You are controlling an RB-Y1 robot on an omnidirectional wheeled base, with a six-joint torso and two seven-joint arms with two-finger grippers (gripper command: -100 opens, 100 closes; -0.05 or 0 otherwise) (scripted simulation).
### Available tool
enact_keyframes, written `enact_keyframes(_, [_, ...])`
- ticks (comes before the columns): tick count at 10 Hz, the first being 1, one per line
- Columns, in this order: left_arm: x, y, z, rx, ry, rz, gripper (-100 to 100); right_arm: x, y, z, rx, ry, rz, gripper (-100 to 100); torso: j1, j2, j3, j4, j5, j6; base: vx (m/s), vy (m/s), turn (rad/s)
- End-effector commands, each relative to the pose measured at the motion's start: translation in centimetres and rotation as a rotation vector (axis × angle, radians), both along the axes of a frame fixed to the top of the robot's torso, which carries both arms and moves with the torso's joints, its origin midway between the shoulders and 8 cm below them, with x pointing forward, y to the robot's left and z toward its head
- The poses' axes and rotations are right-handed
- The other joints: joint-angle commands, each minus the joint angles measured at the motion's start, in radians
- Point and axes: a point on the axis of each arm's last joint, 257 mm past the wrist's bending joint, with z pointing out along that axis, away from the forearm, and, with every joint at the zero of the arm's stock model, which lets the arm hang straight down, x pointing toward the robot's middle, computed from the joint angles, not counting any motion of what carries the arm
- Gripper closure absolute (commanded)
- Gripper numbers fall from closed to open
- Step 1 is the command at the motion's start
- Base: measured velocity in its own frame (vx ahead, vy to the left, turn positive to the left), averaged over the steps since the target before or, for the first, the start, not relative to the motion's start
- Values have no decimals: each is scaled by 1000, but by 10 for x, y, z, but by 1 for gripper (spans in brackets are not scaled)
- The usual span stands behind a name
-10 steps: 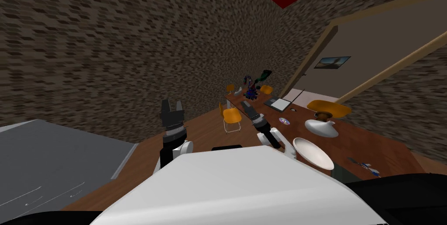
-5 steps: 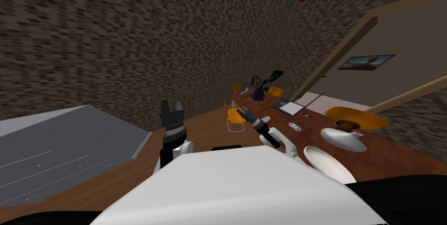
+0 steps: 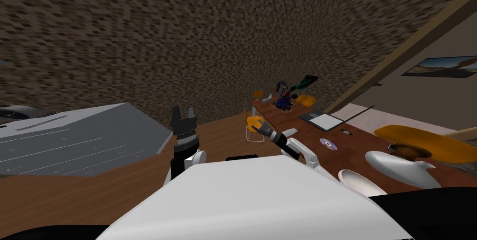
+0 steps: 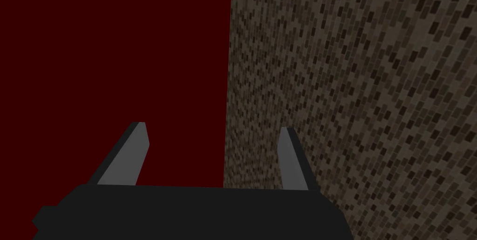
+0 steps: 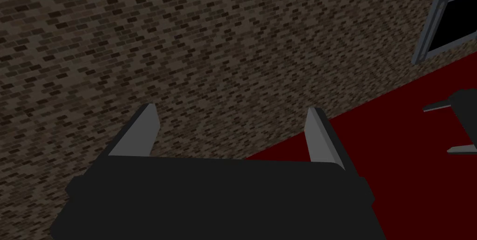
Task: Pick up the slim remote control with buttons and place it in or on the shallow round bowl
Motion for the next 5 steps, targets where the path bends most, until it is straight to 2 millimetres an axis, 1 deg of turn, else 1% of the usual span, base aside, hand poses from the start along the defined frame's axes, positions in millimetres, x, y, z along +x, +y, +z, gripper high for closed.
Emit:
enact_keyframes(1, [0, 0, 0, 0, 0, 0, 0, 1, -8, -15, -32, 18, -3, -100, 0, 0, 0, 0, 0, 0, -5, -5, -22])
enact_keyframes(2, [0, 0, 0, 0, 0, 0, 0, -7, -11, -36, -121, 25, 25, -100, 0, -1, 0, 0, 0, 0, -11, 0, 279])
enact_keyframes(3, [0, 0, 0, 0, 0, 0, 0, -7, -18, -47, -129, 46, 13, -100, 1, -1, 0, 0, 0, -1, -10, -9, 120])
enact_keyframes(4, [0, 0, 0, 0, 0, 0, 0, -17, -24, -71, -219, 59, 43, -100, 0, -1, 0, 0, 0, 0, -17, -12, 213])
enact_keyframes(5, [0, 0, 0, 0, 0, 0, 0, -28, -37, -102, -304, 93, 61, -100, 0, 0, 0, 0, 0, -1, -35, -29, 385])
